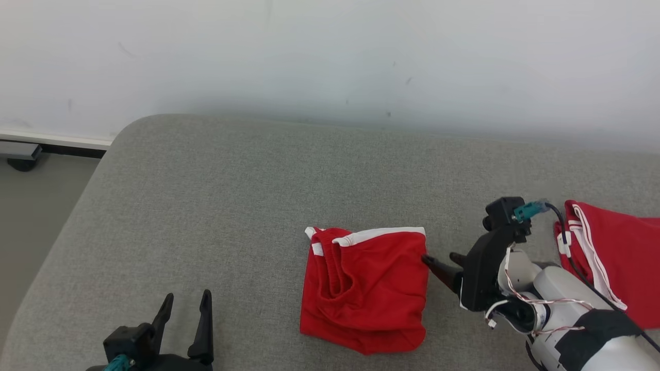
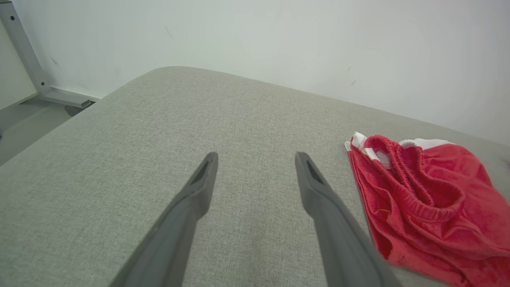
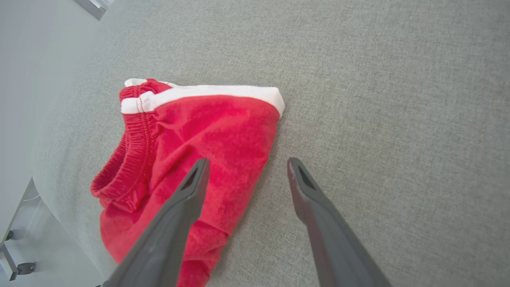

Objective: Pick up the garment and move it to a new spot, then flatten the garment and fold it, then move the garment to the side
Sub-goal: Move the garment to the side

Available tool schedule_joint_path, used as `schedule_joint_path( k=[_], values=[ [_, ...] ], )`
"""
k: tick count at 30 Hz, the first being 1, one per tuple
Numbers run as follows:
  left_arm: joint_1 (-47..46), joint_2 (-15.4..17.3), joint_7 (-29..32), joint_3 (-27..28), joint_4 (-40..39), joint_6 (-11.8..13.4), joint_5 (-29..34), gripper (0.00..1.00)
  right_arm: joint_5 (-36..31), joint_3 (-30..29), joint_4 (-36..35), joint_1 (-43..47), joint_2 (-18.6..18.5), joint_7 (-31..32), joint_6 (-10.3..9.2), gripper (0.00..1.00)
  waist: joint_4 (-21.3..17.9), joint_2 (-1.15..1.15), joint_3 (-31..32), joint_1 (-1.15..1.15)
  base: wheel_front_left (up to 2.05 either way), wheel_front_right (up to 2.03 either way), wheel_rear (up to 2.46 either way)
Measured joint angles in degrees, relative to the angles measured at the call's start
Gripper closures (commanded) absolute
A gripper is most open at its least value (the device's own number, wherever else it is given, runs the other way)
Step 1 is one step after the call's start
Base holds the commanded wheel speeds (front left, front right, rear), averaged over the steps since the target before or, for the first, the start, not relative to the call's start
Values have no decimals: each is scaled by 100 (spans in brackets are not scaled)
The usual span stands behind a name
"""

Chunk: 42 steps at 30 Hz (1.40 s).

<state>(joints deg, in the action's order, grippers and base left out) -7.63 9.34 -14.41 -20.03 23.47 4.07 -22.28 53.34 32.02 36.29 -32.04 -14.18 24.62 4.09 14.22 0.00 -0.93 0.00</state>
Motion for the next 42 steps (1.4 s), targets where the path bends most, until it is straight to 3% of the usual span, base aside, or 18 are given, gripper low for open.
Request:
schedule_joint_path(
  k=[7,24,30,31,32,33,42],
  values=[
    [-115,-107,0,-107,-26,-8,11,0,261,-115,-132,216,-12,101,-23,0,81,0,-72,1,0,0,0],
    [-169,-289,0,-158,56,-56,14,0,445,-4,441,5,100,1169,-505,0,428,0,-128,1,0,0,0],
    [-231,-338,0,-177,122,-64,15,0,617,-59,586,-29,175,1328,-560,0,535,0,-142,1,0,0,0],
    [-230,-338,0,-170,132,-63,14,0,639,-59,595,-31,196,1362,-559,49,556,0,-142,1,0,0,0],
    [-230,-337,0,-154,137,-63,14,0,672,-67,603,-33,222,1380,-559,66,573,0,-142,1,0,0,0],
    [-229,-334,0,-143,142,-62,14,0,716,-85,612,-32,257,1388,-557,100,583,0,-140,1,0,0,0],
    [-201,-290,0,-54,178,-57,13,0,723,-100,654,-291,248,1422,-382,100,508,0,-92,1,0,0,0]
  ],
)
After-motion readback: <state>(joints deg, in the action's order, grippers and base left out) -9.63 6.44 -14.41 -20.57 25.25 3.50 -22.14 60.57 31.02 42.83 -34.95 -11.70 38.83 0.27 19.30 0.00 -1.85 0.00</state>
